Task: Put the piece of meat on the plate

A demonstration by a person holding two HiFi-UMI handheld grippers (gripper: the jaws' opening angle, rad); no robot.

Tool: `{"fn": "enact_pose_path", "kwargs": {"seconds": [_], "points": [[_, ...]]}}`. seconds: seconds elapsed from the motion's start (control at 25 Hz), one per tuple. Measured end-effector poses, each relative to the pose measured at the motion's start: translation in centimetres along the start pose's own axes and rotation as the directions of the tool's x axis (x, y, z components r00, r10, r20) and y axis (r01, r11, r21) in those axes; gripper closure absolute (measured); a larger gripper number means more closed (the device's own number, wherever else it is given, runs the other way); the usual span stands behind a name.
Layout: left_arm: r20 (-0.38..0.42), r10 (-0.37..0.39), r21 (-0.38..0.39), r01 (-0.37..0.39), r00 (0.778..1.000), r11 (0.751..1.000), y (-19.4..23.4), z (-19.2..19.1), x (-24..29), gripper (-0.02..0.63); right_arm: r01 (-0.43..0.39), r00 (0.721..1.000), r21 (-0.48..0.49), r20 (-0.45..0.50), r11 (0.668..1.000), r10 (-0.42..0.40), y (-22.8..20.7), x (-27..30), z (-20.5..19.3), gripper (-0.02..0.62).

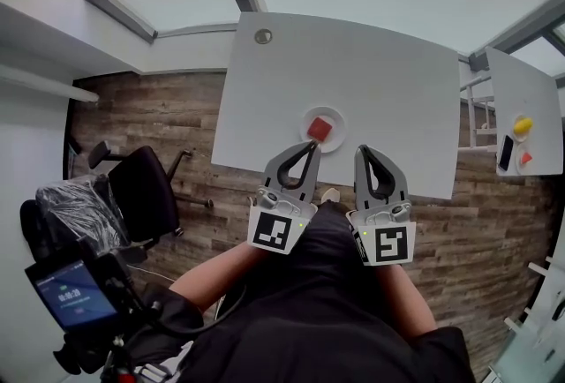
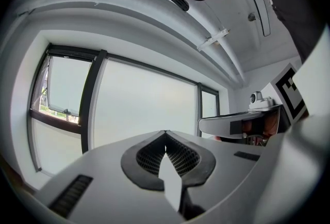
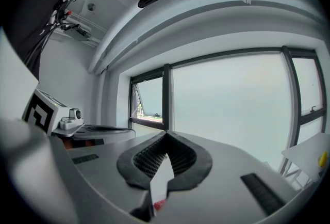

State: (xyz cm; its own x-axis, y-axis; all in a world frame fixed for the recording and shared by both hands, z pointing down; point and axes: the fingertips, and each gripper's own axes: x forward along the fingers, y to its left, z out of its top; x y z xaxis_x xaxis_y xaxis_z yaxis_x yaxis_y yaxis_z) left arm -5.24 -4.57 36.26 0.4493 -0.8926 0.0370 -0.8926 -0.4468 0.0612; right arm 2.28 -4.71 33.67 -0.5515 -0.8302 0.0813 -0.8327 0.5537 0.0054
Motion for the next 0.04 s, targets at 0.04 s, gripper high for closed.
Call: {"fn": "enact_pose_path", "kwargs": {"seconds": [0.04], "points": [[0.0, -0.002, -0.003, 0.002, 1.0, 1.0, 0.07, -0.06, 0.11, 0.6, 0.002, 1.0, 0.0, -0.004, 1.0, -0.002, -0.09, 0.08, -0.09, 0.591]]}}
